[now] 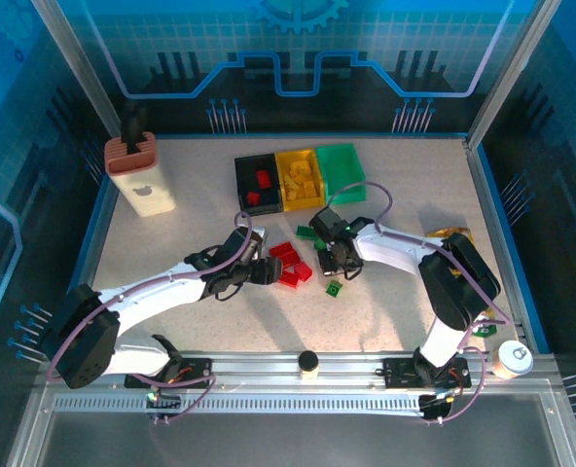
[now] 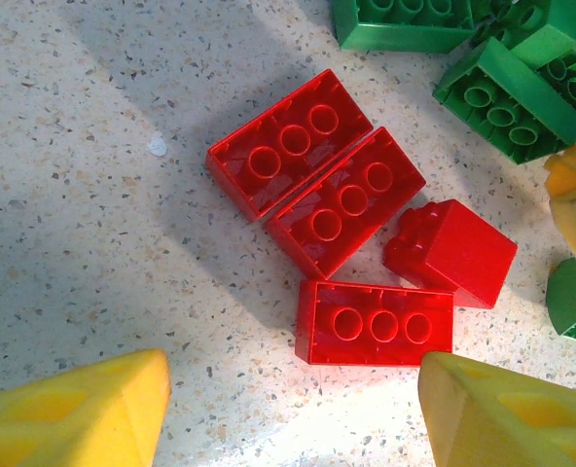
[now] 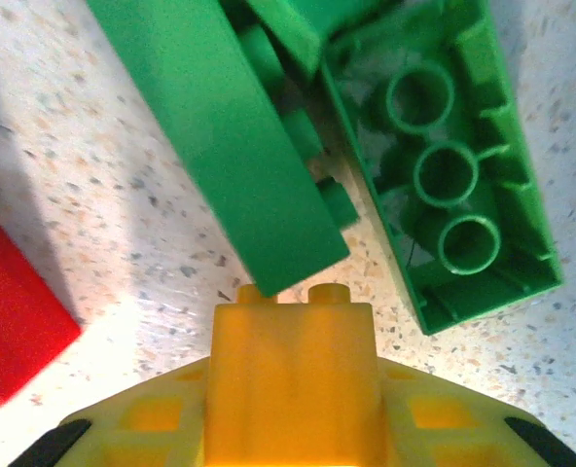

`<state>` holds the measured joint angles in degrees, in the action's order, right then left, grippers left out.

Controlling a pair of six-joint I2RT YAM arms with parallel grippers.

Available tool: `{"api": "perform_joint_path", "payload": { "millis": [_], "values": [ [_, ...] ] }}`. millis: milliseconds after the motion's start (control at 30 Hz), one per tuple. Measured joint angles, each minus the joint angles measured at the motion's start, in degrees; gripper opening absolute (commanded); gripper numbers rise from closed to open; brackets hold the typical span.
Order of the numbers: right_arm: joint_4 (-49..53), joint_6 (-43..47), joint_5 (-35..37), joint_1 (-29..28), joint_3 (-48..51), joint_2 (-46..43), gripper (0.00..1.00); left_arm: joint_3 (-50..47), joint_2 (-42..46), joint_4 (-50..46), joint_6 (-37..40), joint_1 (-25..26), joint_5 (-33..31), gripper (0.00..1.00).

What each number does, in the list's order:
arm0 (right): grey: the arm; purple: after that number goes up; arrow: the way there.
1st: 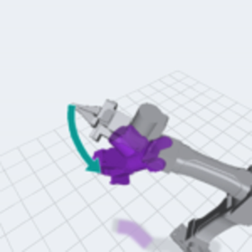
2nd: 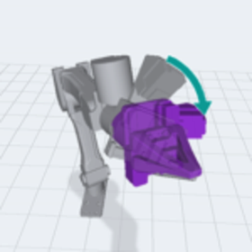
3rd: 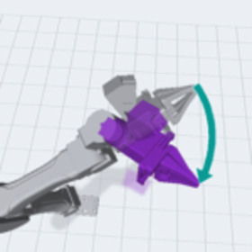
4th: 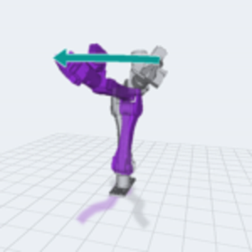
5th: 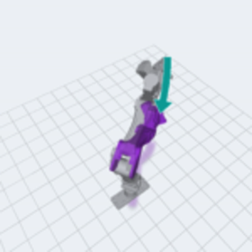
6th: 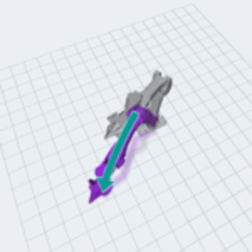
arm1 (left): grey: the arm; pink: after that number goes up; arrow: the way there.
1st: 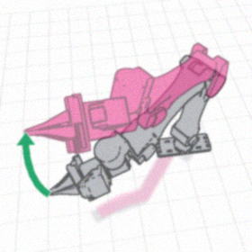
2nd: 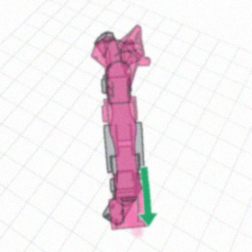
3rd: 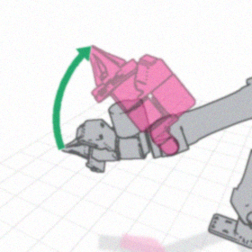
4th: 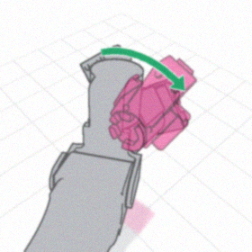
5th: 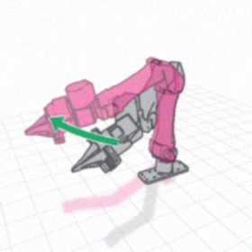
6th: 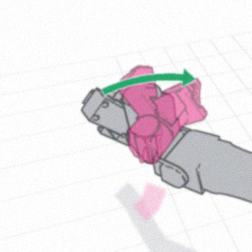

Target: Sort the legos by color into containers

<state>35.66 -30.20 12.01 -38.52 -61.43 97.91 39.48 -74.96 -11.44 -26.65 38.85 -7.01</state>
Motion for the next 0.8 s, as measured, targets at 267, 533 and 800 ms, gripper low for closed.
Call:
{"api": "perform_joint_path", "payload": {
  "millis": [267, 533, 800],
  "values": [
    [3.6, 4.4, 0.3, 0.7, -19.1, 4.5, 0.29, 0.0, 0.1, -0.3, 0.0, 0.0, -0.1, 0.68],
    [7.7, 9.3, -0.2, 5.6, -44.4, 20.2, 0.29, -2.8, 5.8, -1.9, -0.4, 0.2, -1.3, 0.69],
    [13.9, 11.7, -0.3, 9.3, -65.9, 35.9, 0.72, -4.0, 9.5, -3.3, -0.5, 0.4, -2.4, 0.69]
  ]
}}
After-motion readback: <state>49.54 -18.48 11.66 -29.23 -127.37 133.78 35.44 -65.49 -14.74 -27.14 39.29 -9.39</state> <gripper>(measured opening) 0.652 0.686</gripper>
